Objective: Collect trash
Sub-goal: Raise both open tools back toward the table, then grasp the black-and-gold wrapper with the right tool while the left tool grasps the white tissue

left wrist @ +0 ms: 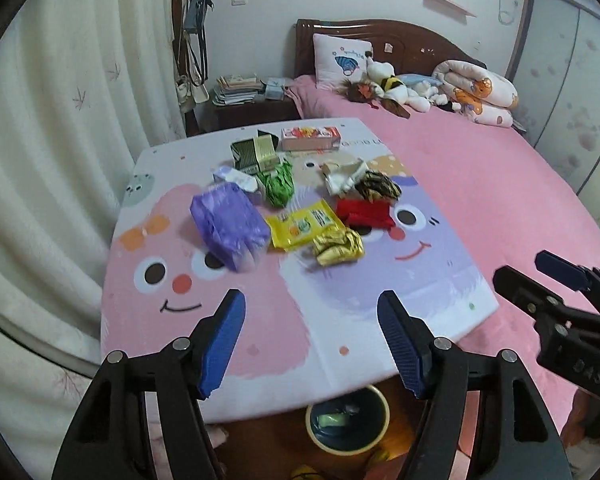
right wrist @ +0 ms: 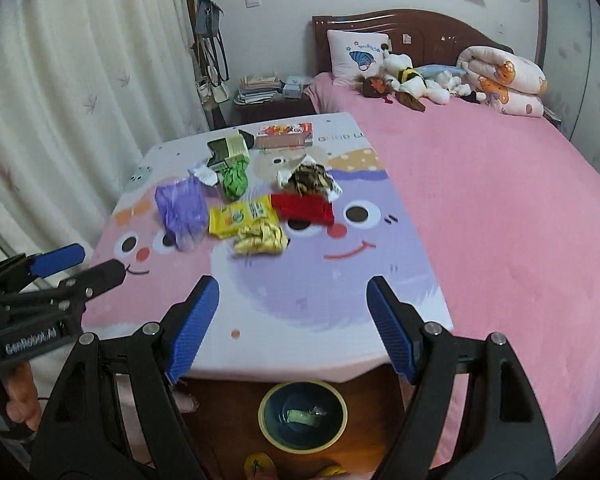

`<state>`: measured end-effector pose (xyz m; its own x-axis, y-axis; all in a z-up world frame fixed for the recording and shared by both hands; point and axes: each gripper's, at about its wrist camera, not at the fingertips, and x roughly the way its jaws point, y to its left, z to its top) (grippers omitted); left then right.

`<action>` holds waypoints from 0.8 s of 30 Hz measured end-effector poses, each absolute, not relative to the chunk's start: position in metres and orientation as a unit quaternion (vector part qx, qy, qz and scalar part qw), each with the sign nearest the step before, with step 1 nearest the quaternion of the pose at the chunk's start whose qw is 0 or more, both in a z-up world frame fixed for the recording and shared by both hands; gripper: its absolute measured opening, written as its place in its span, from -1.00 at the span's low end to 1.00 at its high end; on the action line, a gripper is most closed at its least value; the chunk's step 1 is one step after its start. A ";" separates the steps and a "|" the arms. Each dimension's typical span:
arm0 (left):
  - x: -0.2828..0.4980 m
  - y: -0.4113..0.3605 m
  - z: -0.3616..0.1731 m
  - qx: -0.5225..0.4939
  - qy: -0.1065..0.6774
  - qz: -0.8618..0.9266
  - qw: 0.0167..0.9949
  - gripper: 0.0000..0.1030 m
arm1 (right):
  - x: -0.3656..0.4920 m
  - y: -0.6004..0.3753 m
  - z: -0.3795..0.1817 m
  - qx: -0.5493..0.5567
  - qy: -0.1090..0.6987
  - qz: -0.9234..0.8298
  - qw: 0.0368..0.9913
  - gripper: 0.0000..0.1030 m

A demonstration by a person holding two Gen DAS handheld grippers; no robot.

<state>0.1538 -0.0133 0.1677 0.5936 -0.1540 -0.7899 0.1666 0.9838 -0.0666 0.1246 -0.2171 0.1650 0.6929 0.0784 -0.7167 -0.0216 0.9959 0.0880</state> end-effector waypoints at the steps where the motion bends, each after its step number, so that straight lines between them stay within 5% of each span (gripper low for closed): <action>1: 0.158 -0.014 0.168 0.005 0.441 -0.086 0.893 0.36 | 0.134 -0.217 0.166 0.035 0.395 0.031 0.918 0.44; 24: 0.338 -0.089 0.089 -0.082 0.510 0.110 0.849 0.36 | 0.451 -0.251 0.034 -0.042 0.511 0.213 0.832 0.44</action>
